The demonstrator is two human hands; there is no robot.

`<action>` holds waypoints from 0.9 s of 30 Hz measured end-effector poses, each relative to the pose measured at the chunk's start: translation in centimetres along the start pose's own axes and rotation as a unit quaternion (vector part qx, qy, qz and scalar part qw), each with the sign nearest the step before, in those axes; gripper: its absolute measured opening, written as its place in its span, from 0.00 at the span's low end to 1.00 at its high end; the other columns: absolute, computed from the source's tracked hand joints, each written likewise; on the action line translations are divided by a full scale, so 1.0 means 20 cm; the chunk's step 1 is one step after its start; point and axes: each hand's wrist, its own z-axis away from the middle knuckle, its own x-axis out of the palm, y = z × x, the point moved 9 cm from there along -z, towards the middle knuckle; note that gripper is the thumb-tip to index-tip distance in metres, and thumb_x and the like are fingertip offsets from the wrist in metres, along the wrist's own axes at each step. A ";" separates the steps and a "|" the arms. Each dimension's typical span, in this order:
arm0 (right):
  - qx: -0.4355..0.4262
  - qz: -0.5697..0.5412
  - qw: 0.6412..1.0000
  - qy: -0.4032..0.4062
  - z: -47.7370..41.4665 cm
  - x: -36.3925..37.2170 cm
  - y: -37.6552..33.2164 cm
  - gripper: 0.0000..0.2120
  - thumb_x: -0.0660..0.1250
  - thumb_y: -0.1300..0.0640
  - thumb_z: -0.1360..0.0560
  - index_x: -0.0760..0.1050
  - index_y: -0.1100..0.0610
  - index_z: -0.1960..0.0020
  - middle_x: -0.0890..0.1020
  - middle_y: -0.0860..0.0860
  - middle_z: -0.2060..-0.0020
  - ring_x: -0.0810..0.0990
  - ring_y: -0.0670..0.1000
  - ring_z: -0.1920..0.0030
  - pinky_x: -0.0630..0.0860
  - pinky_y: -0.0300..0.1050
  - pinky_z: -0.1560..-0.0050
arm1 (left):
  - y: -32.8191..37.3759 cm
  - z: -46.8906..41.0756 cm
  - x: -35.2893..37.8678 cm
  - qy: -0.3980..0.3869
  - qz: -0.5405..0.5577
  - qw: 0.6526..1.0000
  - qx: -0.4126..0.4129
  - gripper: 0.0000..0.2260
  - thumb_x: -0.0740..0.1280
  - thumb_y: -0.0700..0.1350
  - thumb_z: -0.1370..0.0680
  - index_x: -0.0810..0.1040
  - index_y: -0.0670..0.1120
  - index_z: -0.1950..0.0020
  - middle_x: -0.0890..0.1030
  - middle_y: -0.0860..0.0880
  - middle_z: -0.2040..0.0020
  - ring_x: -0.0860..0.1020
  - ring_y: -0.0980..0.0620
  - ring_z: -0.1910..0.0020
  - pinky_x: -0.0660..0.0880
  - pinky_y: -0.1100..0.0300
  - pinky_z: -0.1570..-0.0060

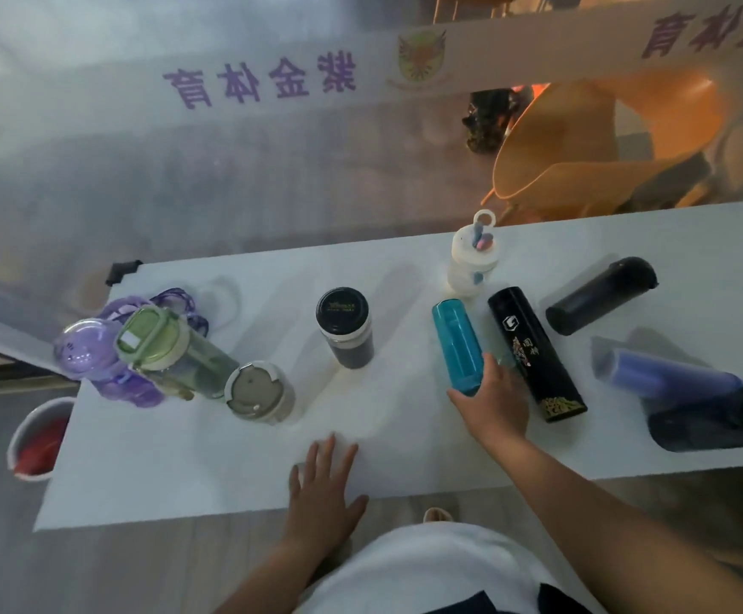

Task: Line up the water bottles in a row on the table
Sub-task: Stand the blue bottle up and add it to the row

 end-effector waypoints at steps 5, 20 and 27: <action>-0.025 -0.030 0.999 -0.032 -0.03 0.00 0.01 0.34 0.73 0.48 0.35 0.64 0.53 0.32 0.75 0.54 0.46 0.77 0.54 0.52 0.77 0.50 0.56 | 0.01 0.05 0.01 0.004 0.043 0.997 -0.063 0.35 0.64 0.63 0.29 0.60 0.59 0.24 0.63 0.47 0.23 0.64 0.41 0.26 0.68 0.39 0.35; -0.249 0.077 0.956 -0.132 0.11 -0.30 -0.55 0.26 0.69 0.49 0.38 0.71 0.48 0.40 0.74 0.50 0.48 0.71 0.56 0.48 0.72 0.51 0.46 | 0.02 0.11 0.02 -0.001 0.083 0.995 -0.063 0.36 0.61 0.62 0.24 0.45 0.63 0.22 0.44 0.53 0.19 0.44 0.47 0.21 0.49 0.43 0.26; -0.256 0.123 0.943 -0.174 0.29 -0.15 -0.69 0.27 0.69 0.53 0.35 0.70 0.49 0.36 0.73 0.50 0.43 0.67 0.56 0.44 0.73 0.53 0.44 | -0.02 0.10 0.01 -0.036 0.063 0.997 -0.018 0.36 0.61 0.62 0.24 0.45 0.63 0.22 0.41 0.52 0.20 0.43 0.48 0.21 0.47 0.44 0.26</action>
